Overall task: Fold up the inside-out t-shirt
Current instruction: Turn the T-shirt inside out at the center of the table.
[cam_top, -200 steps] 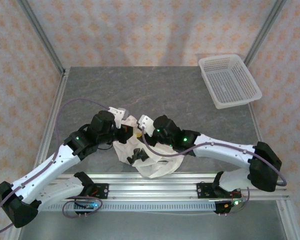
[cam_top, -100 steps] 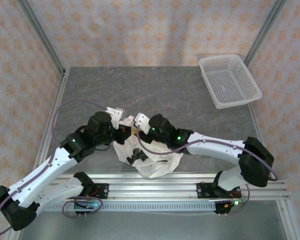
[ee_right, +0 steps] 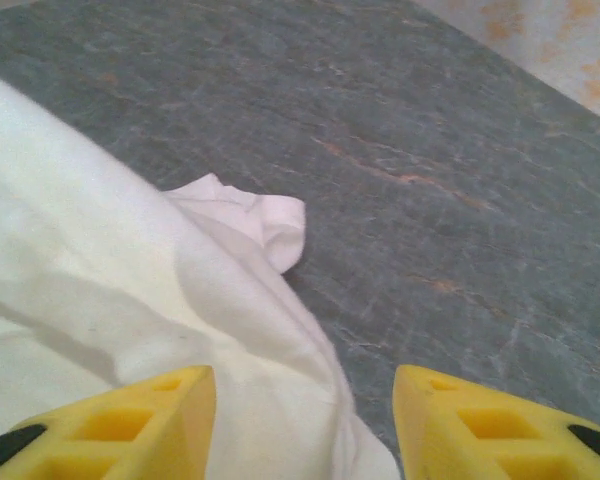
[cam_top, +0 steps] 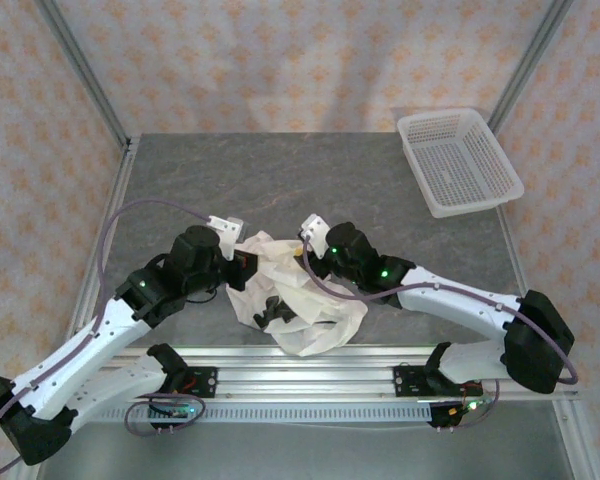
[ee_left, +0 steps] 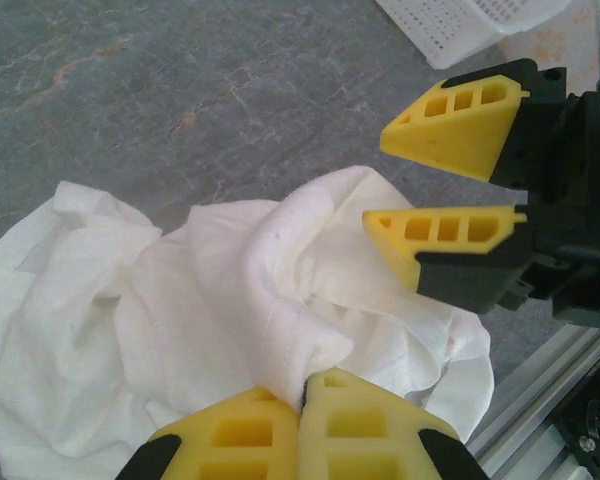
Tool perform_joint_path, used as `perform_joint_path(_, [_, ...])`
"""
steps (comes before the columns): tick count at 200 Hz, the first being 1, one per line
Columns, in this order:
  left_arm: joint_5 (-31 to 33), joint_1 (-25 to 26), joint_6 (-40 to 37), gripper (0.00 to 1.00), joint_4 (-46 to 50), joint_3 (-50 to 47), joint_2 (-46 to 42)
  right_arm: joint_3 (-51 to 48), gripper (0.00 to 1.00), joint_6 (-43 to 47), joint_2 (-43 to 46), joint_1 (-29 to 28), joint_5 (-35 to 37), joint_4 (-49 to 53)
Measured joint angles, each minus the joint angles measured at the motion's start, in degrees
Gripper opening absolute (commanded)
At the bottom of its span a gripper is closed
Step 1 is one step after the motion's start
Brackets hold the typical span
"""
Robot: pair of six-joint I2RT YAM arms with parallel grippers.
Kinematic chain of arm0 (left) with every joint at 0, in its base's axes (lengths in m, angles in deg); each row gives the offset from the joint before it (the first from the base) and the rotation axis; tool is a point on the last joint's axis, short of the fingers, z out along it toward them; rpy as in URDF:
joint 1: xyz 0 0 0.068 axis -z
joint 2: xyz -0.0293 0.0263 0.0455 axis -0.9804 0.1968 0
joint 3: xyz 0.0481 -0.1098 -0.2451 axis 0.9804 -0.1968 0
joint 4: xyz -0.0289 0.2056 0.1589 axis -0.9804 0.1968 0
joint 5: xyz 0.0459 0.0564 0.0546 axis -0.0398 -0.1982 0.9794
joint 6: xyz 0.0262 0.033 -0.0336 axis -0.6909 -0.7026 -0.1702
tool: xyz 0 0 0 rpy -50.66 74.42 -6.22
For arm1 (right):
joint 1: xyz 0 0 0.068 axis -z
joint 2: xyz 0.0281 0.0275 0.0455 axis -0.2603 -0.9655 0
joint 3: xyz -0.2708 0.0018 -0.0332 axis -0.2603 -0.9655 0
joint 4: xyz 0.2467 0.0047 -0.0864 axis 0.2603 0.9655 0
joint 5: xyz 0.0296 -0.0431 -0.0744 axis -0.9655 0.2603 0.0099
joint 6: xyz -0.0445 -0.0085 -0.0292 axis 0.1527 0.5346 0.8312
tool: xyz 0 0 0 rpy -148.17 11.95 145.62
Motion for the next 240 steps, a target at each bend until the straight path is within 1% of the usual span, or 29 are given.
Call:
perform_joint_path(7, [0.0, 0.0, -0.02, 0.0, 0.0, 0.04, 0.26, 0.02, 0.59, -0.42, -0.24, 0.0, -1.44, -0.02])
perform_joint_path(15, [0.0, 0.0, -0.02, 0.0, -0.02, 0.07, 0.48, 0.07, 0.61, -1.05, -0.79, 0.0, -3.1, -0.11])
perform_joint_path(24, [0.0, 0.0, -0.02, 0.0, 0.0, 0.07, 0.57, 0.2, 0.61, -1.92, -1.81, -0.11, -3.98, -0.09])
perform_joint_path(32, [0.02, 0.0, -0.02, 0.0, 0.0, 0.15, 0.57, 0.42, 0.58, -2.4, -3.08, -0.11, -3.93, -0.07])
perform_joint_path(37, [0.02, 0.0, -0.02, 0.0, -0.02, 0.22, 0.57, 0.61, 0.53, -2.64, -3.85, -0.11, -3.61, 0.02])
perform_joint_path(49, [0.07, 0.0, -0.02, 0.0, -0.02, 0.42, 0.55, 1.57, 0.29, -3.65, -5.92, -0.11, -2.47, 1.18])
perform_joint_path(57, [0.28, 0.0, -0.02, 0.0, -0.02, 0.42, 0.42, 2.32, 0.16, -4.22, -6.93, -0.04, -2.08, 2.08])
perform_joint_path(62, [0.5, 0.0, -0.02, 0.0, 0.0, 0.42, 0.33, 2.58, 0.09, -4.9, -7.21, 0.04, -2.03, 2.49])
perform_joint_path(71, [1.27, 0.0, -0.02, 0.0, 0.0, 0.42, 0.0, 2.95, 0.0, -5.53, -7.28, 0.28, -2.58, 3.13])
perform_joint_path(88, [3.5, 0.0, 0.04, 0.0, 0.0, 0.39, -1.01, 3.28, 0.0, -8.0, -6.45, 1.03, -6.03, 3.32])
perform_joint_path(105, [6.84, 0.0, 0.44, 0.0, 0.11, 0.28, -1.57, 2.99, 0.0, -12.33, -3.67, 3.08, -12.96, 2.54])
perform_joint_path(119, [9.99, -0.02, 1.01, 0.0, 0.15, -0.33, -1.2, 1.36, 0.0, -17.55, -0.15, 5.6, -19.32, -1.7])
perform_joint_path(135, [12.74, -0.46, 1.88, 0.0, -0.11, -2.29, 0.37, -1.4, 0.0, -24.35, 3.74, 8.46, -25.86, -8.92])
perform_joint_path(143, [13.31, -0.98, 2.49, 0.08, -0.48, -3.8, 1.6, -2.27, 0.0, -27.23, 4.68, 9.4, -28.37, -11.89])
perform_joint_path(160, [13.07, -1.79, 3.48, 0.32, -1.79, -6.64, 3.91, -3.06, 0.0, -31.89, 4.85, 10.03, -32.52, -15.39])
perform_joint_path(169, [12.79, -1.9, 4.09, 0.41, -2.21, -7.63, 4.15, -3.43, 0.0, -33.62, 4.79, 10.03, -34.01, -16.15])
perform_joint_path(176, [12.61, -1.92, 4.31, 0.45, -2.23, -7.91, 3.91, -3.67, 0.0, -34.86, 4.79, 10.03, -35.01, -16.59])
perform_joint_path(194, [12.17, -1.99, 2.51, 0.51, -2.4, -7.89, 1.64, -3.72, 0.0, -36.87, 4.7, 10.21, -36.22, -17.73])
perform_joint_path(213, [12.11, -1.16, -0.72, 0.55, -1.64, -6.6, -1.22, -3.69, 0.0, -38.18, 4.44, 10.47, -36.85, -18.8])
perform_joint_path(222, [12.81, 0.35, -2.29, 0.55, -1.51, -5.16, -1.86, -3.69, 0.0, -38.64, 4.11, 10.54, -37.03, -19.04])
perform_joint_path(240, [15.52, 5.84, -5.88, 0.55, -1.53, -1.73, -1.62, -3.69, 0.0, -39.58, 3.21, 10.67, -37.38, -19.12])
